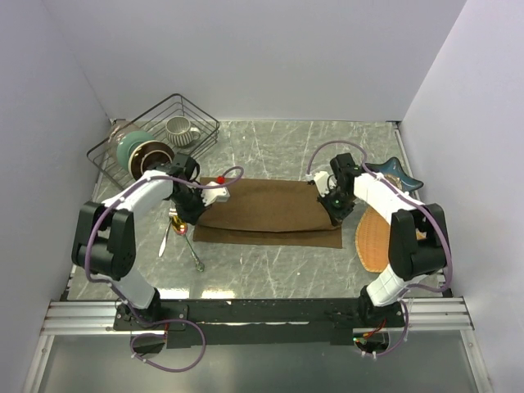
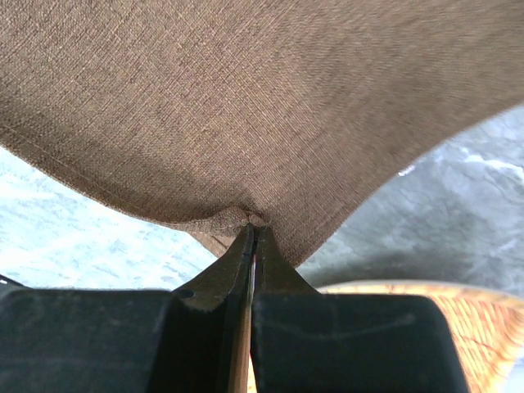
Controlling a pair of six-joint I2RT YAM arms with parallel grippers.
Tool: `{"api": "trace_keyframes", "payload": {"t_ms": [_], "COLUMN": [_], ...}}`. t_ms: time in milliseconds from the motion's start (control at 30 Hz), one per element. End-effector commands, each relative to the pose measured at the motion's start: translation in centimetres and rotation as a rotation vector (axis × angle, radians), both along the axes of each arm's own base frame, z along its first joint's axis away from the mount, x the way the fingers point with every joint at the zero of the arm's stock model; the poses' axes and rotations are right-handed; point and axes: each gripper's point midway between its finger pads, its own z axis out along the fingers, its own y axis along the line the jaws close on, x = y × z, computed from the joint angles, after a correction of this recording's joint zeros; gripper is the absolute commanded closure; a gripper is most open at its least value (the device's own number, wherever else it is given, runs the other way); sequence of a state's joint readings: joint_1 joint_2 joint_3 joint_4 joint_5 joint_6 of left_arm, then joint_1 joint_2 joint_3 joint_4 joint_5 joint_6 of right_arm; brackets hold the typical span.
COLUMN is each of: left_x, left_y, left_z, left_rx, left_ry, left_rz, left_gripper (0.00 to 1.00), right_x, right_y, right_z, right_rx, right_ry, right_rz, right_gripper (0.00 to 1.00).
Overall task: Fold the napkin into a case and place the utensils inside
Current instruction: Flatten out the napkin at the center of the board.
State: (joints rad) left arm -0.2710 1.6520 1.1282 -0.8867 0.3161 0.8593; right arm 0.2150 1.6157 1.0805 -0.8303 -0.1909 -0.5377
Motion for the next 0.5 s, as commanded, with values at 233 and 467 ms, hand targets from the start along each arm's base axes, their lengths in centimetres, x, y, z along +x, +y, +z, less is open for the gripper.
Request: {"api": "trace_keyframes", "payload": {"t_ms": [233, 467], "left_x": [-1.8, -2.2], "left_y": [-1.3, -0.2], "left_z": [-1.2, -3.1], "left_rx": [-0.002, 0.053], "left_ry": [0.017, 0.031], "left_rz": [0.013, 0.007], "left_gripper": [0.99, 0.99], "right_x": [0.0, -0.3], "right_y": [-0.8, -0.8], "right_z": [-0.9, -1.8], "right_rx": [-0.034, -0.034], "right_ry": [-0.011, 0.005], "right_rz": [-0.009, -0.01], "right_gripper": [1.0, 1.0]}}
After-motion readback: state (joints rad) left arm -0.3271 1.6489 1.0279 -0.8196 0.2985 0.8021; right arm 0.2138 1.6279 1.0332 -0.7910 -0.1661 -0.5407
